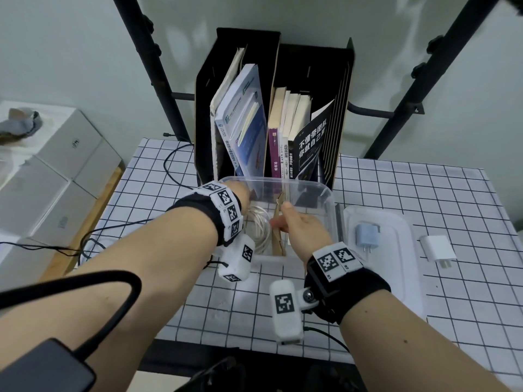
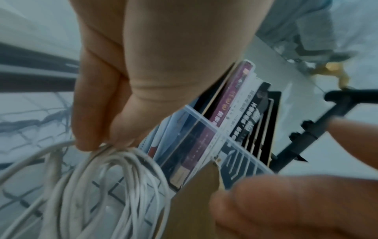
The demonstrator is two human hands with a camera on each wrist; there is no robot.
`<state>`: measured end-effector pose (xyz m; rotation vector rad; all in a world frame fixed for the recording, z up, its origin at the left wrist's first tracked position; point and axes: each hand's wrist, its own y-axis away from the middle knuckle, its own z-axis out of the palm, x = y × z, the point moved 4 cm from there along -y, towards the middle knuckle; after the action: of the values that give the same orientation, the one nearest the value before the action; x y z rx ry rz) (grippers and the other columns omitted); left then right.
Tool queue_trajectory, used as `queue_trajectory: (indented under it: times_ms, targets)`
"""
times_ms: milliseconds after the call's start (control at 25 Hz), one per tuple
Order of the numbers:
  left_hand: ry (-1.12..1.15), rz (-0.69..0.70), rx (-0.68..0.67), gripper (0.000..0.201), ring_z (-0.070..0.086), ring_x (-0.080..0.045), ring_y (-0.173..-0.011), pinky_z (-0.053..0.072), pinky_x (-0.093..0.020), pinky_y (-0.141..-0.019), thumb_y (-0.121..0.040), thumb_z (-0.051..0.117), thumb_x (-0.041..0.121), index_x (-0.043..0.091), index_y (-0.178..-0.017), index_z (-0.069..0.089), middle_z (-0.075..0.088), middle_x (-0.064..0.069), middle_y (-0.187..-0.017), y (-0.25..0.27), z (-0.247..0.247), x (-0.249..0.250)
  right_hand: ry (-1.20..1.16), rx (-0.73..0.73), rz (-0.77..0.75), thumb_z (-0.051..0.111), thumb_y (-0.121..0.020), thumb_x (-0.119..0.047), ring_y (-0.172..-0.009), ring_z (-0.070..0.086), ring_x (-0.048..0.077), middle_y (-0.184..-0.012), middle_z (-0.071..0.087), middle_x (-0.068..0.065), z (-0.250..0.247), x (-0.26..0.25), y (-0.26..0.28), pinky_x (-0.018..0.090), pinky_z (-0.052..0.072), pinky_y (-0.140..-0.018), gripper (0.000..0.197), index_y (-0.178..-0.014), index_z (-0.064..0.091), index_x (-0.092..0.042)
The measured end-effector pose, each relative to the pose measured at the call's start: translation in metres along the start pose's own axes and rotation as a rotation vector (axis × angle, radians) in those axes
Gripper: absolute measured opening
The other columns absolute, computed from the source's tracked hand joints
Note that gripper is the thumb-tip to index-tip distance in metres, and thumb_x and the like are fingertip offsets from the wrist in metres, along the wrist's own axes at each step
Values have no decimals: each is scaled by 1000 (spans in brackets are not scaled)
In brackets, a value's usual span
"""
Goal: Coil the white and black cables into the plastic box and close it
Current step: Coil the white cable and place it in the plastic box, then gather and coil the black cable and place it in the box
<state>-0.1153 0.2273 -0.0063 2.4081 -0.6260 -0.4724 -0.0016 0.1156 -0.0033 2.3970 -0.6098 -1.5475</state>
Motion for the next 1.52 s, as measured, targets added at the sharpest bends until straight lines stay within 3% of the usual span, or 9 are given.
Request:
queue_trajectory:
  times_ms: [240,320,400,560,680,840,1200,1400,1520]
  targets:
    - [74,33,-50,32,59,-28,-110,47,-34,-91,-95,50,15,9,-125,55,61,-11,-120,-5,7,7,-14,-3,37,25,-100,-50,-105,62,17,-110,70,1,1,4,-5,25,37,-86,60,-100,75,-17]
    - [39,36,-94,4,59,-22,-82,50,-33,-80,-90,56,18,20,-91,60,60,-4,-86,-16,13,3,-28,-3,47,25,-99,-51,-106,62,17,-110,71,0,2,6,-8,28,40,-91,60,-99,76,-19]
    - [50,3,-201,22,53,-19,-65,55,-32,-76,-84,62,22,14,-65,54,51,2,-63,-35,21,-1,-42,1,54,26,-99,-51,-105,63,18,-110,71,1,2,7,-9,30,41,-93,60,-98,76,-18]
    - [165,24,-144,18,57,-25,-94,46,-29,-79,-94,47,10,2,-106,59,52,-8,-91,4,0,4,-63,11,48,27,-100,-49,-102,63,20,-106,72,4,3,8,-10,29,42,-90,59,-95,77,-17]
    - [192,89,-90,21,57,-29,-107,44,-32,-82,-91,45,4,2,-106,60,60,-15,-113,16,-11,1,-100,0,64,28,-98,-53,-102,63,19,-105,72,1,6,11,-11,33,43,-95,59,-85,77,-24]
    - [501,81,52,17,60,-23,-89,45,-28,-73,-86,51,3,5,-92,67,67,-11,-103,31,-13,-18,-113,-12,65,27,-98,-52,-101,63,18,-103,72,0,4,5,-12,30,41,-86,58,-81,77,-27]
    - [1458,-47,183,22,63,-22,-82,55,-37,-88,-91,46,-5,8,-79,59,62,-10,-86,77,22,-45,-88,32,15,20,-82,-65,-105,63,15,-113,70,-5,-1,-18,1,40,39,-105,57,-76,74,-46]
    - [1701,-213,324,21,59,-23,-74,56,-35,-81,-95,42,-2,5,-84,59,61,-13,-82,114,57,-76,-187,91,-38,25,-100,-44,-99,66,19,-102,74,2,13,-34,12,37,46,-99,57,-78,73,-21]
    - [1886,-343,382,25,54,-20,-63,55,-22,-57,-94,37,-8,3,-82,56,56,-12,-73,133,90,-97,-296,80,-27,29,-101,-43,-82,68,14,-87,75,1,35,-41,16,34,51,-83,55,-77,71,-17]
